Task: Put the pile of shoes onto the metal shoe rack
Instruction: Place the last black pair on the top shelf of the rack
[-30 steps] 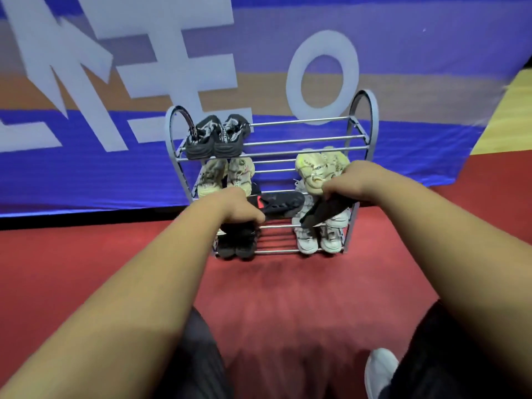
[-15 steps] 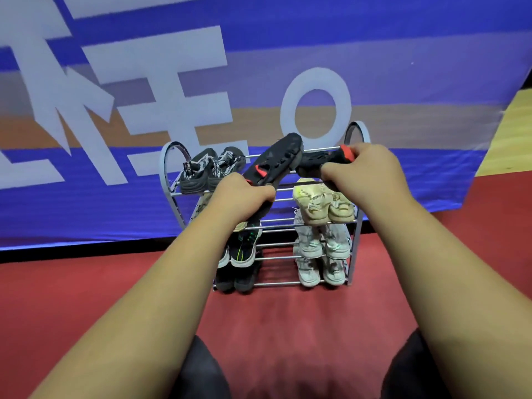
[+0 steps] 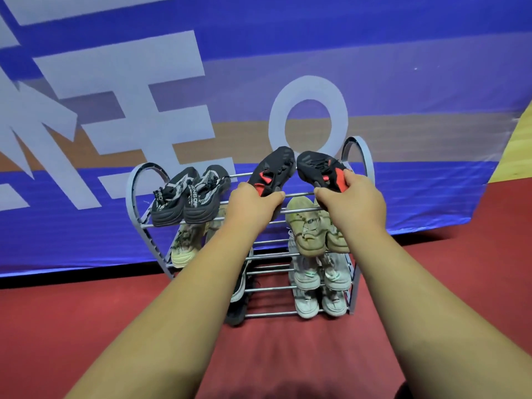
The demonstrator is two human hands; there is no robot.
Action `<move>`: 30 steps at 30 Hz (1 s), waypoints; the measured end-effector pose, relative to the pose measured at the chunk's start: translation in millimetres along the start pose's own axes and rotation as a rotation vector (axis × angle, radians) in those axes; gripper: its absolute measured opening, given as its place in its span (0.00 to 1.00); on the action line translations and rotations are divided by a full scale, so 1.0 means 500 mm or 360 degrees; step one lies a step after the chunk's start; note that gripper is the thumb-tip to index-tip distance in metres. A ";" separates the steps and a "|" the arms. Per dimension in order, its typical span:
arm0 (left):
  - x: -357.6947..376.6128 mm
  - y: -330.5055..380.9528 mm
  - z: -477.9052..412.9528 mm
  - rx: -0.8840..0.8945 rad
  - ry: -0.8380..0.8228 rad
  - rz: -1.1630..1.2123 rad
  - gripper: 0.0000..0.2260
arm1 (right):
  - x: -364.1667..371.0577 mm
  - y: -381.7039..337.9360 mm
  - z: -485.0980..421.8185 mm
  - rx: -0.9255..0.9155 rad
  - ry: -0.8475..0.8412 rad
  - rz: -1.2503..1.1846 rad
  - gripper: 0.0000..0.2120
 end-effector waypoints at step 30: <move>0.161 0.018 -0.069 0.0237 -0.0188 -0.0199 0.37 | 0.082 0.080 -0.072 -0.0021 0.0109 0.0153 0.20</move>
Point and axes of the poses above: each hand's wrist, its own z-axis away from the middle knuckle, its own x-axis out of the palm, y = z × x, the point moved 4 cm from there along -z, towards the middle knuckle, and after that the axes turned 9 degrees about -x, right-handed, at the moved point
